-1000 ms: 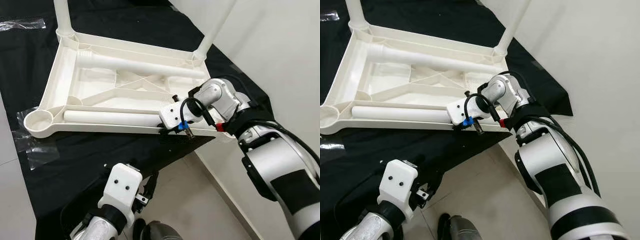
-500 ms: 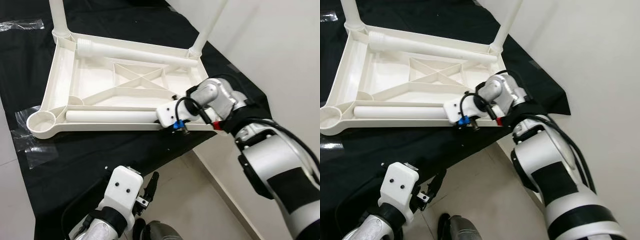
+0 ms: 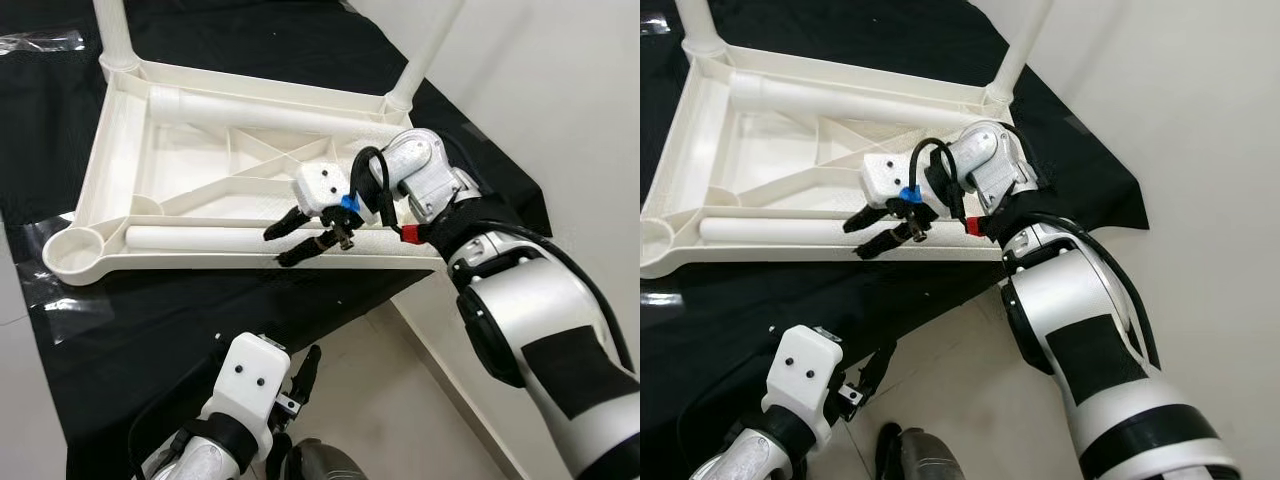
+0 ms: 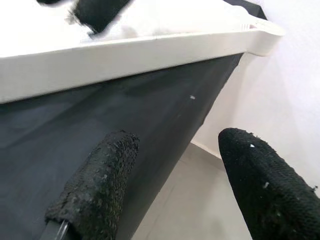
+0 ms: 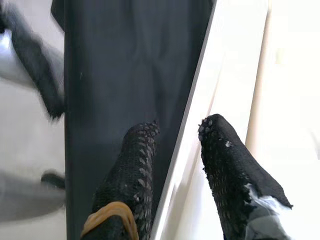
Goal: Building children table
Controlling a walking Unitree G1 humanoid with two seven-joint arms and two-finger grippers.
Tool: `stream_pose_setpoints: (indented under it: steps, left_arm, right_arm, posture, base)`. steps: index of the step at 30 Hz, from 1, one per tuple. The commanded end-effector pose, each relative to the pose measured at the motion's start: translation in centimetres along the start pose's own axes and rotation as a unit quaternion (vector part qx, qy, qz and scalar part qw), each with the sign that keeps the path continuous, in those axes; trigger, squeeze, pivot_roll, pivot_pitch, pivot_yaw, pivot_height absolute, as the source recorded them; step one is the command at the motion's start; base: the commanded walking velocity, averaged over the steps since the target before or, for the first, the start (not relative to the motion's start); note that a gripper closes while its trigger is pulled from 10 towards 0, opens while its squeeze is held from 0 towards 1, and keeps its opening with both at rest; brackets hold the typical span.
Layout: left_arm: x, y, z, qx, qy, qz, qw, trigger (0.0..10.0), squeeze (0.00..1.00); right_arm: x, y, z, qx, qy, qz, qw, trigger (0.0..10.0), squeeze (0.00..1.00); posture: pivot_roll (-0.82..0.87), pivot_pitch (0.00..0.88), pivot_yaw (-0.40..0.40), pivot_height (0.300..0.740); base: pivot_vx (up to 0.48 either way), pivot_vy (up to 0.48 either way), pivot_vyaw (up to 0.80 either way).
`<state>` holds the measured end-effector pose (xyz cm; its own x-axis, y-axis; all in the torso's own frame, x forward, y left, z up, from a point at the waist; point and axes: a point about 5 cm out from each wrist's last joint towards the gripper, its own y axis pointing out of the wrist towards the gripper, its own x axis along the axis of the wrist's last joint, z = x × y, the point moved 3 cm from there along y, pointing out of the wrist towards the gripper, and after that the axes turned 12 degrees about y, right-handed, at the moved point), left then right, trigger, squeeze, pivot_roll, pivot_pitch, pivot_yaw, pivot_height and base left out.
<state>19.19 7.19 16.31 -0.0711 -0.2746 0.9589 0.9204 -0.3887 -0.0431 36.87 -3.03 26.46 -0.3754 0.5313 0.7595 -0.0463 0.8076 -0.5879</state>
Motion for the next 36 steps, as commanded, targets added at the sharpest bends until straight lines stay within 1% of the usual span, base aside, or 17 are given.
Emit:
stream_pose_setpoints:
  steps: [1, 2, 4, 5, 6, 8, 10, 12, 13, 14, 15, 16, 21, 26, 29, 32, 36]
  left_arm:
    - [-0.5, 0.0, -0.7, -0.014, -0.005, 0.010, 1.000, 10.0, 0.00]
    - [-0.5, 0.0, -0.7, -0.014, -0.005, 0.010, 1.000, 10.0, 0.00]
    - [-0.5, 0.0, -0.7, -0.012, -0.006, 0.010, 1.000, 10.0, 0.00]
    - [-0.3, -0.1, -0.6, -0.009, -0.006, 0.006, 1.000, 10.0, 0.00]
    - [-0.3, -0.1, -0.6, -0.009, -0.006, 0.006, 1.000, 10.0, 0.00]
    - [-0.2, -0.2, -0.6, -0.007, -0.021, 0.007, 1.000, 10.0, 0.00]
    - [-0.1, -0.5, -1.0, -0.016, -0.032, 0.008, 0.999, 10.0, 0.00]
    - [-0.1, -0.7, -1.2, -0.022, -0.029, 0.009, 0.999, 10.0, 0.00]
    - [-0.1, -0.7, -1.2, -0.022, -0.029, 0.009, 0.999, 10.0, 0.00]
    - [-0.2, -0.8, -1.3, -0.020, -0.027, 0.012, 0.999, 10.0, 0.00]
    - [-0.3, -0.8, -1.2, -0.019, -0.027, 0.013, 0.999, 10.0, 0.00]
    - [-0.3, -0.8, -1.2, -0.019, -0.027, 0.013, 0.999, 10.0, 0.00]
    - [-0.6, -0.7, -1.2, -0.016, -0.027, 0.017, 0.999, 10.0, 0.00]
    - [-0.6, -0.7, -1.3, -0.017, -0.027, 0.017, 0.999, 10.0, 0.00]
    - [-0.6, -0.7, -1.3, -0.016, -0.027, 0.016, 0.999, 10.0, 0.00]
    - [-0.6, -0.7, -1.2, -0.015, -0.028, 0.017, 0.999, 10.0, 0.00]
    - [-0.6, -0.6, -1.3, -0.016, -0.028, 0.018, 0.999, 10.0, 0.00]
  right_arm:
    - [0.7, -0.1, -0.3, -0.010, 0.011, -0.025, 1.000, 10.0, 0.00]
    - [0.7, -0.1, -0.3, -0.010, 0.011, -0.025, 1.000, 10.0, 0.00]
    - [1.0, 0.5, -0.7, -0.026, 0.020, -0.031, 0.999, 10.0, 0.00]
    - [1.1, 1.0, -1.2, -0.055, 0.031, -0.030, 0.998, 10.0, 0.00]
    - [1.1, 1.0, -1.2, -0.055, 0.031, -0.030, 0.998, 10.0, 0.00]
    - [1.5, 1.7, -1.7, -0.077, 0.051, -0.044, 0.995, 10.0, 0.00]
    - [1.7, 2.6, -1.8, -0.082, 0.075, -0.052, 0.992, 10.0, 0.00]
    - [1.6, 3.4, -1.8, -0.082, 0.096, -0.054, 0.990, 10.0, 0.00]
    - [1.6, 3.4, -1.8, -0.082, 0.096, -0.054, 0.990, 10.0, 0.00]
    - [1.5, 4.2, -1.6, -0.079, 0.101, -0.057, 0.990, 10.0, 0.00]
    - [1.6, 4.6, -1.5, -0.072, 0.104, -0.063, 0.990, 10.0, 0.00]
    - [1.6, 4.6, -1.5, -0.072, 0.104, -0.063, 0.990, 10.0, 0.00]
    - [2.6, 5.7, -1.3, -0.060, 0.115, -0.083, 0.988, 10.0, 0.00]
    - [2.8, 6.5, -1.2, -0.059, 0.116, -0.082, 0.988, 10.0, 0.00]
    - [2.5, 7.0, -0.9, -0.055, 0.124, -0.075, 0.988, 10.0, 0.00]
    - [1.4, 7.5, -0.5, -0.052, 0.118, -0.049, 0.990, 10.0, 0.00]
    - [0.8, 7.8, -0.3, -0.050, 0.128, -0.038, 0.990, 10.0, 0.00]
  posture:
    - [0.02, 0.200, -0.264, 0.740]
    - [0.02, 0.200, -0.264, 0.740]
    - [0.02, 0.205, -0.269, 0.740]
    - [0.02, 0.207, -0.268, 0.740]
    - [0.02, 0.207, -0.268, 0.740]
    - [0.02, 0.209, -0.266, 0.740]
    - [0.03, 0.212, -0.270, 0.740]
    - [0.03, 0.214, -0.271, 0.740]
    - [0.03, 0.214, -0.271, 0.740]
    - [0.03, 0.218, -0.274, 0.740]
    - [0.03, 0.220, -0.274, 0.740]
    - [0.03, 0.220, -0.274, 0.740]
    - [0.03, 0.222, -0.276, 0.740]
    - [0.02, 0.222, -0.277, 0.740]
    - [0.02, 0.222, -0.277, 0.740]
    - [0.02, 0.226, -0.275, 0.740]
    - [0.02, 0.226, -0.275, 0.740]
  base:
    - [0.000, 0.000, 0.00]
    - [0.000, 0.000, 0.00]
    - [0.000, 0.000, 0.00]
    - [0.000, 0.000, 0.00]
    - [0.000, 0.000, 0.00]
    - [0.000, 0.000, 0.00]
    - [0.000, 0.000, 0.00]
    - [0.000, 0.000, 0.00]
    - [0.000, 0.000, 0.00]
    - [0.000, 0.000, 0.00]
    - [0.000, 0.000, 0.00]
    - [0.000, 0.000, 0.00]
    - [0.000, 0.000, 0.00]
    - [0.000, 0.000, 0.00]
    - [0.000, 0.000, 0.00]
    - [0.000, 0.000, 0.00]
    - [0.000, 0.000, 0.00]
